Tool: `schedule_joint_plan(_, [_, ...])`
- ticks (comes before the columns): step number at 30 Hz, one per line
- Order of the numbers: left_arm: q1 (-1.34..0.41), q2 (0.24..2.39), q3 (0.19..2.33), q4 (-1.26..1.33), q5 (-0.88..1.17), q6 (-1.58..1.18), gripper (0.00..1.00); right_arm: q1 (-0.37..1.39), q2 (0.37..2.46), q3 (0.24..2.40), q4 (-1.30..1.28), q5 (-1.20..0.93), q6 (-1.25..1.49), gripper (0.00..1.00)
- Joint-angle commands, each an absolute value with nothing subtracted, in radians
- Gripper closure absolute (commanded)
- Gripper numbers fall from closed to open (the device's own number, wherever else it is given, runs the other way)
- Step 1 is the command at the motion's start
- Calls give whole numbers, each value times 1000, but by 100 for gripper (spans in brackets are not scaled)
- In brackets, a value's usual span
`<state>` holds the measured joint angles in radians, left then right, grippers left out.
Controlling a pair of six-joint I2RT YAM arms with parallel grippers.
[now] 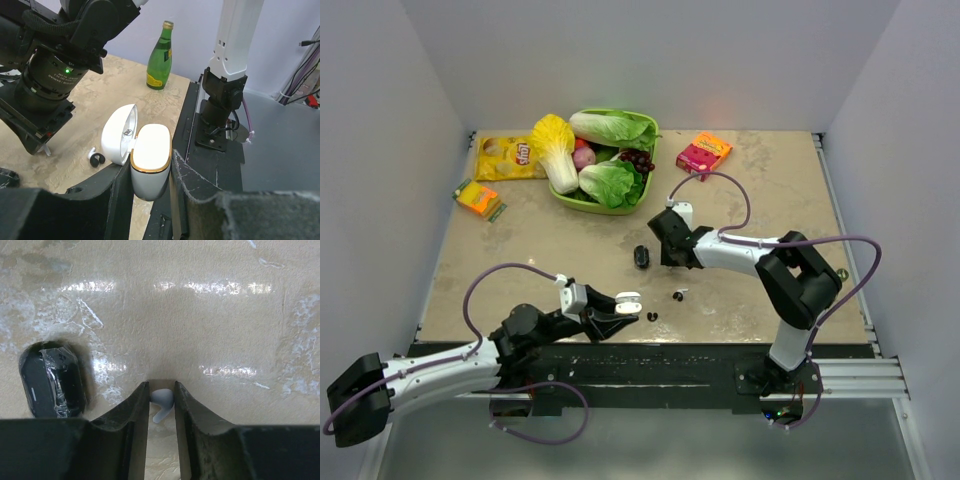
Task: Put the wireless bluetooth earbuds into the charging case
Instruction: Pick up the earbud from the center of the board.
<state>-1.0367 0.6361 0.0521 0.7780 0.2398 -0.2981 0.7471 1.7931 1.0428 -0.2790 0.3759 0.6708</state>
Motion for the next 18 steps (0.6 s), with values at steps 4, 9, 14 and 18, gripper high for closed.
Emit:
schedule_joint_plan(4, [-1045,614,0,827,250,-319,100,756,1829,1008,-357,328,690,84])
schedule_joint_plan(9, [-1045,618,0,825,244,-318,100,755,1821,1009,-354,322,686,100])
schedule_joint_plan(14, [-1045,635,0,834,238,-318,100,755,1767,994,-324,337,675,100])
schedule_joint_plan(18, [-1045,650,0,848,226,-318,100,779,1643,962,-244,402,638,100])
